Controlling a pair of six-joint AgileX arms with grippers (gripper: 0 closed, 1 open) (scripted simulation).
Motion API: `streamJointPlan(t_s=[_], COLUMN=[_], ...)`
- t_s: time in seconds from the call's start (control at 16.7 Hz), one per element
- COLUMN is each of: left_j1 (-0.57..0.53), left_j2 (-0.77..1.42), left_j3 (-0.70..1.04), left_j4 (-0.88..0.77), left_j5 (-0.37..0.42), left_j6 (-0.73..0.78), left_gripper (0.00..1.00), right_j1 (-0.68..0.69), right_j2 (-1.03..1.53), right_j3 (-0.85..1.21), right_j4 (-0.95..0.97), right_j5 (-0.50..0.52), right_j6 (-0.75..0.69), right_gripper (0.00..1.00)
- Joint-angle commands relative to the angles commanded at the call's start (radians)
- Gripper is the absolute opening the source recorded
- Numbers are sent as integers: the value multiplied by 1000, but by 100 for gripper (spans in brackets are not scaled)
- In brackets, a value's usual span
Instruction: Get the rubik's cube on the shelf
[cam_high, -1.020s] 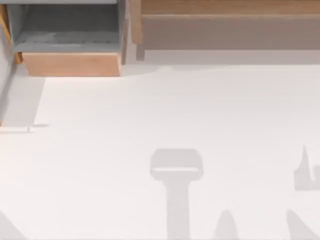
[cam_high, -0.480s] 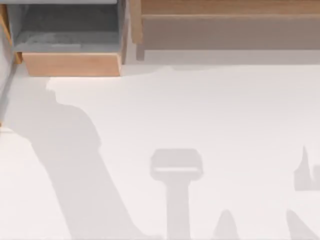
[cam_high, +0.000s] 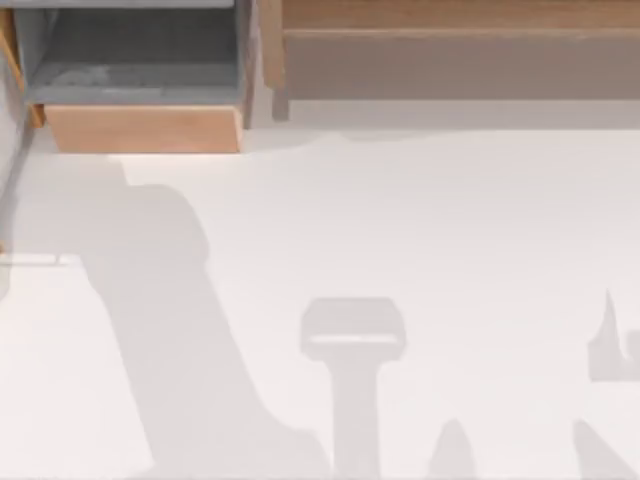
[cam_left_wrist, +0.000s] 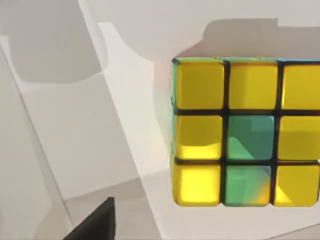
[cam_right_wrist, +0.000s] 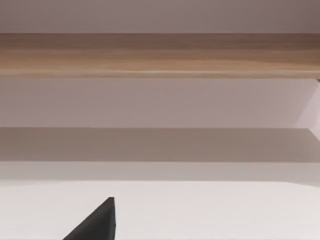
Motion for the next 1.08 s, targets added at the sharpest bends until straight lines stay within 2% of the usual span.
streamJointPlan(t_s=[0.24, 0.66, 1.08], left_j1=[11, 63, -1], left_j2=[-15, -169, -21], left_j3=[-10, -78, -134], left_j4=[-10, -72, 114], left_j5=[3, 16, 10], left_j6=[7, 62, -6], left_gripper=[100, 100, 100], right_j1=[0, 0, 0], right_j2=[0, 0, 0], right_j3=[0, 0, 0], right_j4=[0, 0, 0], right_j5=[0, 0, 0], right_j6=[0, 0, 0], right_gripper=[100, 100, 100])
